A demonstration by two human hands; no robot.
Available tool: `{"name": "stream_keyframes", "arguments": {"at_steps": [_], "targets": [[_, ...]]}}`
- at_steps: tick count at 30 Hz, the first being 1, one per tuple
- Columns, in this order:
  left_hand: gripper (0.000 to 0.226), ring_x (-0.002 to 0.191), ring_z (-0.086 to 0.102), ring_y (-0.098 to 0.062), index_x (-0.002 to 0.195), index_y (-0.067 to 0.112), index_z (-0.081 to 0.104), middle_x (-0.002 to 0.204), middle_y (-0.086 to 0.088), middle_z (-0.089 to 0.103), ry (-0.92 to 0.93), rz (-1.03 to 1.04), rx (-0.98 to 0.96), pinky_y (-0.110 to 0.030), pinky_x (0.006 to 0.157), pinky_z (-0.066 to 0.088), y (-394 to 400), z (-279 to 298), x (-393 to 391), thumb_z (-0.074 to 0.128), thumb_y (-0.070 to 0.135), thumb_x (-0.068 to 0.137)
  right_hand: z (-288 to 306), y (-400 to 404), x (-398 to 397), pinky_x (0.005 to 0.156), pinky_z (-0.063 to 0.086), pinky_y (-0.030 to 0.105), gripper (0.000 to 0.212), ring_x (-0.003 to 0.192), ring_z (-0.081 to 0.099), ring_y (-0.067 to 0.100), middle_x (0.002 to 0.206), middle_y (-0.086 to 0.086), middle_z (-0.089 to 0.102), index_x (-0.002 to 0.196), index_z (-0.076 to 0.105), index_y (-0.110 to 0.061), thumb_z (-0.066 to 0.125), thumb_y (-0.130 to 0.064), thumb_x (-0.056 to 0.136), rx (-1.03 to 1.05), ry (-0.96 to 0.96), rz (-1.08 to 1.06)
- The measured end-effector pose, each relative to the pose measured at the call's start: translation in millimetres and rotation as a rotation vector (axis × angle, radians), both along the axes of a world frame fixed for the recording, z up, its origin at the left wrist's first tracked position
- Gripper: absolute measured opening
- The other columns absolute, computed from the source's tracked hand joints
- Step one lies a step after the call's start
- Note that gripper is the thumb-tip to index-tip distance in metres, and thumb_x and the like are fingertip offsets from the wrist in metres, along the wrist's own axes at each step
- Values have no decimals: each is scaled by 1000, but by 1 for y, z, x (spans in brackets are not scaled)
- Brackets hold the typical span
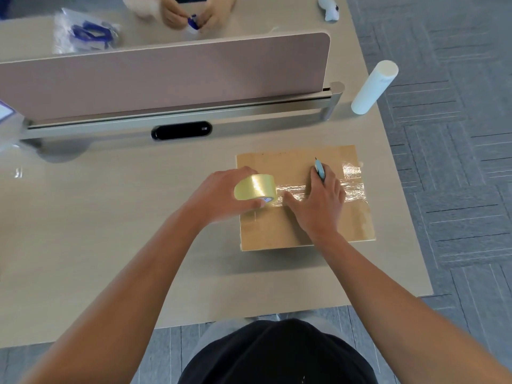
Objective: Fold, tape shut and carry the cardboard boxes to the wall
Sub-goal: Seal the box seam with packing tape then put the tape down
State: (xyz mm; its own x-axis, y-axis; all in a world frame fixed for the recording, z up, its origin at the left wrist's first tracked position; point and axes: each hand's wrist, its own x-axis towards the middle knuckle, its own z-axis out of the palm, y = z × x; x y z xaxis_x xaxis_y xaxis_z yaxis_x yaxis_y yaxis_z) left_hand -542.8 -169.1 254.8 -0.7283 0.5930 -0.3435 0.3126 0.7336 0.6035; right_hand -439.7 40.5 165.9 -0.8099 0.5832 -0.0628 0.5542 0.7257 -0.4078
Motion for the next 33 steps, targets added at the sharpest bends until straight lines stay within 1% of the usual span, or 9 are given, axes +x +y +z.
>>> {"name": "stream_keyframes", "arguments": {"at_steps": [3,7,10,13,16,20,23,26,33], "targets": [[63,112,62,-15,134,45,56,120,14,70,32,-57,-39,-36,96,50,-2,4,-4,75,68,79,-1,4,1,119,27,44,87,144,36,26,161,1,32,145,53,-14,76,-64,78,-16,-12,-7],[57,113,62,-22,133,39,61,120,7,72,212,-120,-177,-35,93,41,-25,16,-21,76,60,82,0,7,1,119,26,43,91,143,34,26,163,2,28,147,50,-13,76,-67,78,-26,-28,-7],[53,112,62,-21,129,38,62,118,9,72,158,-135,-222,-34,89,38,-47,13,-29,77,56,82,-1,5,1,118,27,43,88,141,35,25,162,-1,26,143,52,-14,76,-66,77,-36,-23,-19],[55,117,62,-22,133,38,62,122,8,72,144,-137,-190,-37,98,43,-49,4,-26,76,55,82,-1,-3,-4,119,28,46,87,141,35,26,162,-1,26,139,52,-13,77,-62,73,-32,-16,-48],[57,120,62,-23,136,37,61,125,6,72,158,-140,-184,-38,102,42,-48,0,-27,75,54,83,2,-13,-9,120,24,47,87,142,33,28,162,1,26,137,53,-12,76,-61,69,-4,-14,-59],[57,121,61,-22,138,37,58,125,7,71,185,-177,-220,-40,106,37,-50,-7,-28,70,55,85,6,-37,-18,121,25,47,96,143,32,31,163,5,25,143,49,-10,71,-71,72,22,-29,17],[57,120,61,-22,137,34,59,124,6,72,169,-178,-219,-38,104,38,-49,-13,-28,71,53,85,5,-61,-27,122,26,44,97,144,33,30,163,6,26,147,48,-8,67,-71,75,10,-19,64],[56,119,61,-24,135,29,63,125,3,72,50,-112,-145,-32,97,43,-50,-18,-32,77,44,83,2,-69,-30,122,26,41,94,144,32,28,164,3,24,148,47,-8,70,-65,77,-48,7,45],[49,114,60,-19,128,38,63,120,9,70,-9,-53,-149,-39,96,51,-48,-19,-30,78,48,83,-4,-52,-25,125,24,41,93,152,22,27,170,2,10,160,31,-6,66,-56,90,-97,21,74]]}}
